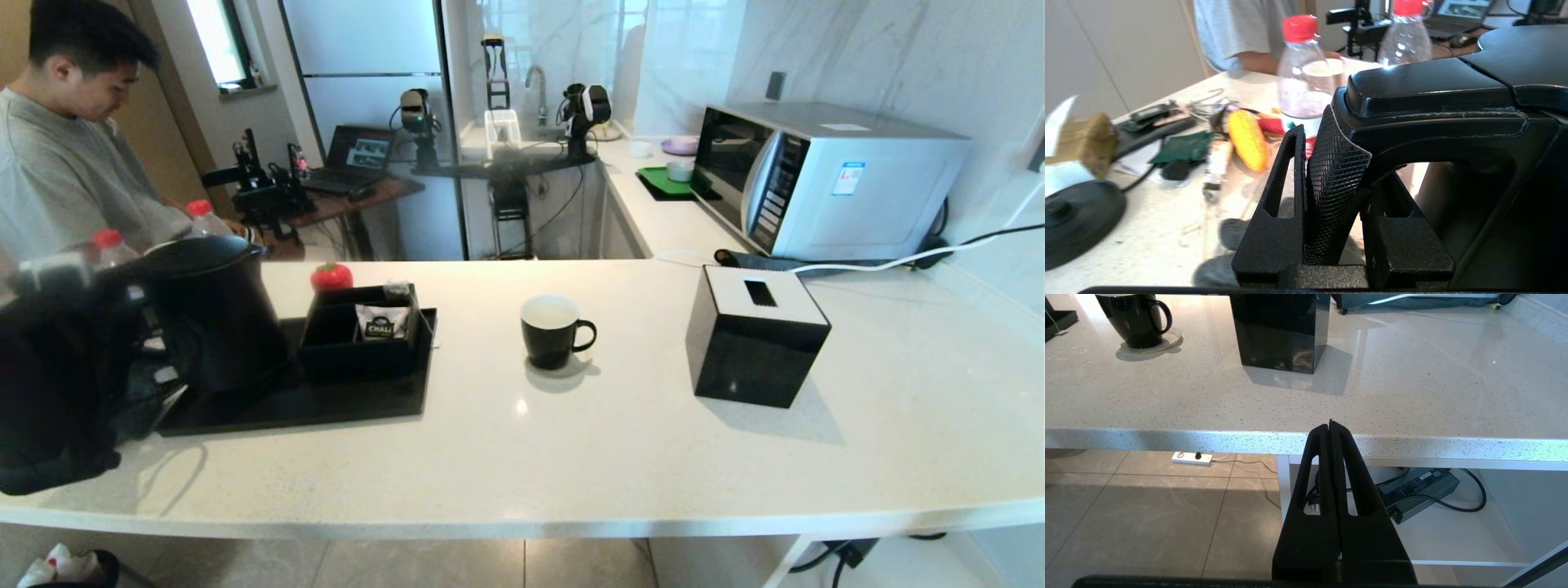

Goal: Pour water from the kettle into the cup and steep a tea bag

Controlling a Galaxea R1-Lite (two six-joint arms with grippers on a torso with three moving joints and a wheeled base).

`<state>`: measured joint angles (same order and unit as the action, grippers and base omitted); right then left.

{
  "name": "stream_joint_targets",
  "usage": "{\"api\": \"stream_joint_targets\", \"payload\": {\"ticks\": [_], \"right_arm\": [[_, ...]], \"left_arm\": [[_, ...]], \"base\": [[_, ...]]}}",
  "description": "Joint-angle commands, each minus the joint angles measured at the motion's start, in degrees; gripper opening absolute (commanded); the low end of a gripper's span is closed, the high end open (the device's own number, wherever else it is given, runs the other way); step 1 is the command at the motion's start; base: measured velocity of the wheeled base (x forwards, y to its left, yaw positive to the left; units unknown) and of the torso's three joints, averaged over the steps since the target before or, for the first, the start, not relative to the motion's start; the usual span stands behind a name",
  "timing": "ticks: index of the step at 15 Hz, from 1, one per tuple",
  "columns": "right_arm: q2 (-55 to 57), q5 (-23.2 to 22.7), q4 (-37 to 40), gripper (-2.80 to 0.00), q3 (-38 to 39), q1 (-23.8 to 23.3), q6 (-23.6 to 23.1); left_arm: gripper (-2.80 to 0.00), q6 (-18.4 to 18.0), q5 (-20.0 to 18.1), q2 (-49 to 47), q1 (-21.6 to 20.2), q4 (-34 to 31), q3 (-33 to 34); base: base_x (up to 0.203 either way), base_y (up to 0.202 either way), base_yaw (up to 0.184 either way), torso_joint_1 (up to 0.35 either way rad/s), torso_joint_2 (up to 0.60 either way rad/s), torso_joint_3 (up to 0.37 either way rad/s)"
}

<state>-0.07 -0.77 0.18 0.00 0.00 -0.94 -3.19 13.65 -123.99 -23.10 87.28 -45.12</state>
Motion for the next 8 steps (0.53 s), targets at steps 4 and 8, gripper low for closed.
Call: {"api": "stream_joint_targets", "payload": {"ticks": [4, 8], "right_arm": [[0.07, -0.02, -0.01, -2.80, 0.00, 0.00, -0.03], [0.07, -0.02, -0.01, -2.80, 0.00, 0.00, -0.03]], "left_arm": [[-2.80, -0.06, 0.15, -2.16, 2.62, 2.67, -0.23], [-2.80, 0.79, 0.06, -3.90, 2.97, 2.67, -0.39]], "base": [[0.000, 0.000, 0.000, 0.000, 0.00, 0.000], [0.000, 0.000, 0.000, 0.000, 0.00, 0.000]]}}
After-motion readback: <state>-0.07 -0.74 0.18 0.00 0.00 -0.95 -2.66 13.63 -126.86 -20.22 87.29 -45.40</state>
